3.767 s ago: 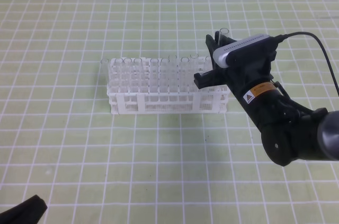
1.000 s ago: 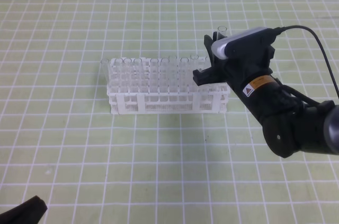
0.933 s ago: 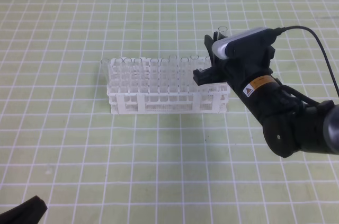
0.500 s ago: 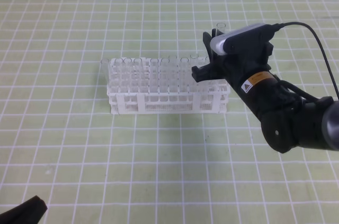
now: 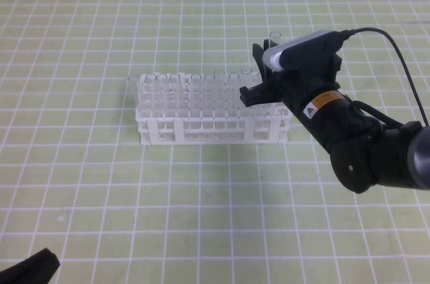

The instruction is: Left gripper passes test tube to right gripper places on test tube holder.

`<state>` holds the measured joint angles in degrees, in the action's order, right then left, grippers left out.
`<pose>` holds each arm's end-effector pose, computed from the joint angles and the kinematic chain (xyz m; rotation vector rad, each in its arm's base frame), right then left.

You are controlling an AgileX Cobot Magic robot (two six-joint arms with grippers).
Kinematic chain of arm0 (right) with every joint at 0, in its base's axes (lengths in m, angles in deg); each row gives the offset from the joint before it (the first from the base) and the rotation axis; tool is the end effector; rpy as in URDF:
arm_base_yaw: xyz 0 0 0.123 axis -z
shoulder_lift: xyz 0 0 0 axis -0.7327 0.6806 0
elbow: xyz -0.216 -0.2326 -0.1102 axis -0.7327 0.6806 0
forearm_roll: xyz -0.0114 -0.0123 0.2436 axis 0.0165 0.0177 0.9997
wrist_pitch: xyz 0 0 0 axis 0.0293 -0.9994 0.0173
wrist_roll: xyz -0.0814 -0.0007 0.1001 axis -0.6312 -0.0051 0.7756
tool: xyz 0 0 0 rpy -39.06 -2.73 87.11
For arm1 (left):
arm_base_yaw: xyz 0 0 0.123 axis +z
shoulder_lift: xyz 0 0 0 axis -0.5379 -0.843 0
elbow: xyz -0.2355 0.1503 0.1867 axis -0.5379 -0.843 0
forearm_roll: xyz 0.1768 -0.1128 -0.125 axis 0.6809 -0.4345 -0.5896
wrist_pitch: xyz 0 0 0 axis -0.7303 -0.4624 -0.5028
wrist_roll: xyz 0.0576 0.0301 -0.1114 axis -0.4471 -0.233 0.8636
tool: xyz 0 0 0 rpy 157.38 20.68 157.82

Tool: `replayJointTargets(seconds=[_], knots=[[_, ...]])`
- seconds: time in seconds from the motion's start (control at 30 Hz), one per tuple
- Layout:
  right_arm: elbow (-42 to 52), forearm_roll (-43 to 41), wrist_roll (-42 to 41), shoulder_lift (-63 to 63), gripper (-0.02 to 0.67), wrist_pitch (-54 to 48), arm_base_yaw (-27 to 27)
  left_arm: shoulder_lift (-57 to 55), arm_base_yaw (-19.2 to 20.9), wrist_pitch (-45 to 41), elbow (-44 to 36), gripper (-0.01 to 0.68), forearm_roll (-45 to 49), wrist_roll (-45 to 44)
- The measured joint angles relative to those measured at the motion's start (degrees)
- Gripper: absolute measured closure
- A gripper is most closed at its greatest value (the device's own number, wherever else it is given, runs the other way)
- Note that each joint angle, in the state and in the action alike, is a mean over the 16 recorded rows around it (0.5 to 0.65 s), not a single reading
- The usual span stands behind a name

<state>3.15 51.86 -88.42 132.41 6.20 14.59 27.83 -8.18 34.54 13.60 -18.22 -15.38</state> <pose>0.3799 0.2297 0.2676 -0.3841 1.5511 0.3805 0.0310 -0.0163 0.1934 0.4686 1.6053 -0.5569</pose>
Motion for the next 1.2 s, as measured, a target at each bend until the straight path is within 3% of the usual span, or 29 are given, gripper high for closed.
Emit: replayJointTargets(seconds=[1.2], knots=[[-0.41, -0.16, 0.81, 1.24, 0.640, 1.15, 0.59, 0.39, 0.00, -0.35, -0.27, 0.673, 0.02, -0.01]])
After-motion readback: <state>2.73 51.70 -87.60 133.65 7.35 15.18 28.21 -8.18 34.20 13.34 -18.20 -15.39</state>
